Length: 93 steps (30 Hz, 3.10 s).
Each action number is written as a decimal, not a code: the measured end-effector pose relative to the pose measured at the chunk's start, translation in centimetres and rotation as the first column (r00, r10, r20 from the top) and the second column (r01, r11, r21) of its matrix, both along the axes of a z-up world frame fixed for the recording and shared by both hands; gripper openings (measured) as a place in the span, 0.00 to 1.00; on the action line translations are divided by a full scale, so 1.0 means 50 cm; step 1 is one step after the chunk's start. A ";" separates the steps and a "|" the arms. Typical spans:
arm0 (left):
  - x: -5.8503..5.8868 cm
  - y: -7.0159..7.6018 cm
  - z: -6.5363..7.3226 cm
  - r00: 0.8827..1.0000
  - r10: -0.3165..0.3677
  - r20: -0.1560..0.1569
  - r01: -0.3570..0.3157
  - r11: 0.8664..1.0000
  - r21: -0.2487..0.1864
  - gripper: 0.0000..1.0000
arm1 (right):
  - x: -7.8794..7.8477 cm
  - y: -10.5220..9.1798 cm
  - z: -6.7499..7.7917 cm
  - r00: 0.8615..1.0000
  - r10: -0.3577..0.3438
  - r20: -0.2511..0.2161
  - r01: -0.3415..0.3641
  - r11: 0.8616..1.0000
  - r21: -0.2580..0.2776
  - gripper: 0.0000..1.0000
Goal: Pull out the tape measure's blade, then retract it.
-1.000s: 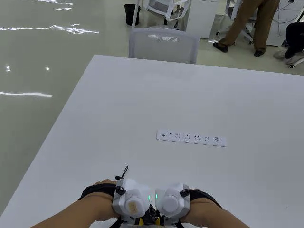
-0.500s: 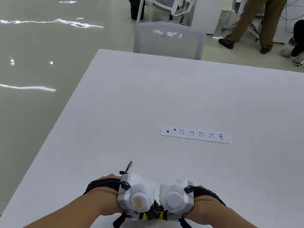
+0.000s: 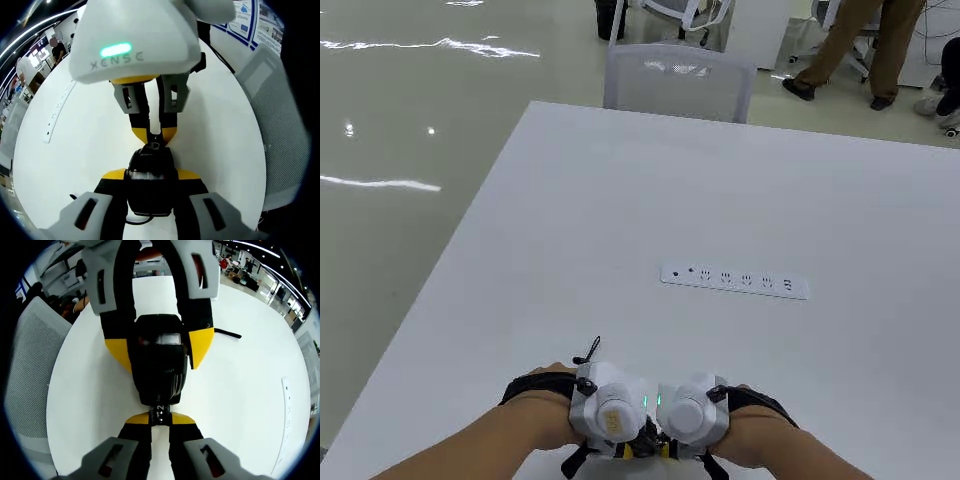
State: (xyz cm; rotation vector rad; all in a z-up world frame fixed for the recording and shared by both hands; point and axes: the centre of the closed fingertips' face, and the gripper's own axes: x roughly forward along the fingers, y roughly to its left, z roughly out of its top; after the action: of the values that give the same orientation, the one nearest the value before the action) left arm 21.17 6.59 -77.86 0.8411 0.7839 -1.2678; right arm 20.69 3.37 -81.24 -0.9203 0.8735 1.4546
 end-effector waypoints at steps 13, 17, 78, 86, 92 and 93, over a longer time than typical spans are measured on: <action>-0.003 -0.001 0.006 1.000 0.008 -0.004 -0.008 1.000 0.007 0.30 | 0.002 -0.018 0.001 1.000 -0.020 0.002 0.020 1.000 -0.006 0.11; -0.004 -0.002 0.010 1.000 0.010 -0.002 -0.010 1.000 0.004 0.30 | 0.004 -0.025 0.000 1.000 -0.030 0.000 0.030 1.000 -0.008 0.11; 0.001 -0.004 0.001 1.000 0.019 -0.012 -0.019 1.000 0.005 0.30 | 0.010 -0.150 -0.004 0.998 -0.060 0.001 0.060 0.992 -0.111 0.11; 0.000 -0.004 0.004 1.000 0.024 -0.014 -0.024 1.000 0.001 0.30 | 0.017 -0.175 -0.009 0.998 -0.060 0.005 0.060 0.990 -0.130 0.11; 0.000 -0.004 0.003 1.000 0.025 -0.013 -0.025 1.000 0.000 0.30 | 0.016 -0.182 -0.006 0.998 -0.065 0.007 0.065 0.989 -0.136 0.11; 0.000 -0.004 0.004 1.000 0.025 -0.014 -0.025 1.000 0.000 0.30 | 0.016 -0.183 -0.006 0.998 -0.064 0.008 0.065 0.989 -0.136 0.11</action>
State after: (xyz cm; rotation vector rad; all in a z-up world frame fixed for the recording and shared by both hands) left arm 21.19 6.40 -77.67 0.8212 0.8032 -1.2526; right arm 21.50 -5.79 -81.53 -0.9865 1.0010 1.3503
